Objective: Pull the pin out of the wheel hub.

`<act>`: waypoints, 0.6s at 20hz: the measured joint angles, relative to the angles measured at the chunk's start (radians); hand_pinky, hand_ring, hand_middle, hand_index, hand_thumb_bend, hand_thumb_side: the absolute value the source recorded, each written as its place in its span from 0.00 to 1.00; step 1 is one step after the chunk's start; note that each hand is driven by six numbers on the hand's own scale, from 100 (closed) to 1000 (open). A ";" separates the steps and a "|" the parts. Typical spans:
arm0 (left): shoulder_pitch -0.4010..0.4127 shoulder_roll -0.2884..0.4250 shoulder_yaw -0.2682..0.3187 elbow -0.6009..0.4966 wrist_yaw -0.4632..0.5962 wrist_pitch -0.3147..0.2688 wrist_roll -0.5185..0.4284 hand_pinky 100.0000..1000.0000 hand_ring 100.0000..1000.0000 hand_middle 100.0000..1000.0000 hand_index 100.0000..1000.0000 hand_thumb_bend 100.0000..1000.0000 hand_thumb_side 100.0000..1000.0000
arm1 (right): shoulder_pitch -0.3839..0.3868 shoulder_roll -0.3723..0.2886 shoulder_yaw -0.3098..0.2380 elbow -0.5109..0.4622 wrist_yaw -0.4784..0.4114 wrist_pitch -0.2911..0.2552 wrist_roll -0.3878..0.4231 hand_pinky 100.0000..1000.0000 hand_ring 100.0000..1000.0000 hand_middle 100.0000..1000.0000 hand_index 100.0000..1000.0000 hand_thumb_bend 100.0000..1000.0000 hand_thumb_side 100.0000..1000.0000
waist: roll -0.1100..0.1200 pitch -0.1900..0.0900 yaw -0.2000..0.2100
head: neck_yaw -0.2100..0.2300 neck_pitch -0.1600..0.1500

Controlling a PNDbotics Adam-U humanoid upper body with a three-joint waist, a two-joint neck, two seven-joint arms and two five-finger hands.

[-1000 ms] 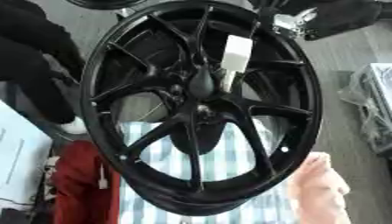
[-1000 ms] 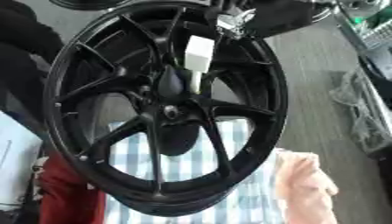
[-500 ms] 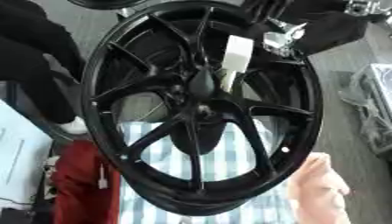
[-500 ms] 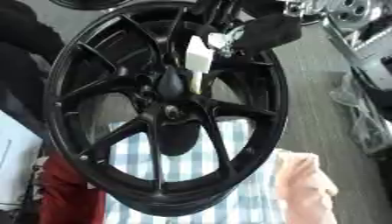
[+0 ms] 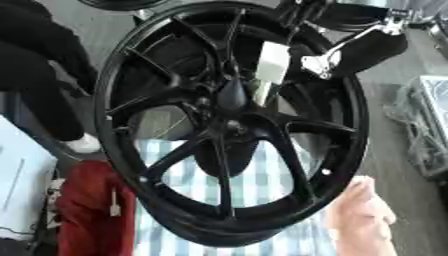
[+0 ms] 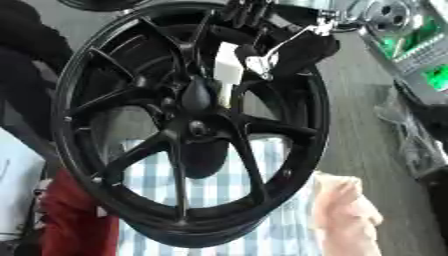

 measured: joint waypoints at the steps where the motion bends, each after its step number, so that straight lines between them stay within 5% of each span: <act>1: 0.000 0.001 0.000 0.000 0.000 0.000 0.000 0.73 0.75 0.72 0.76 0.07 0.79 | 0.000 0.002 0.000 0.001 0.005 -0.001 -0.001 0.77 0.76 0.73 0.87 0.00 0.35 | -0.001 0.000 0.000 | -0.003 0.000; 12: 0.001 0.002 0.000 0.000 -0.008 0.000 0.000 0.73 0.75 0.71 0.76 0.08 0.80 | 0.010 0.025 0.007 0.031 0.021 0.002 -0.003 0.76 0.77 0.74 0.89 0.00 0.55 | -0.003 0.001 0.004 | -0.037 0.000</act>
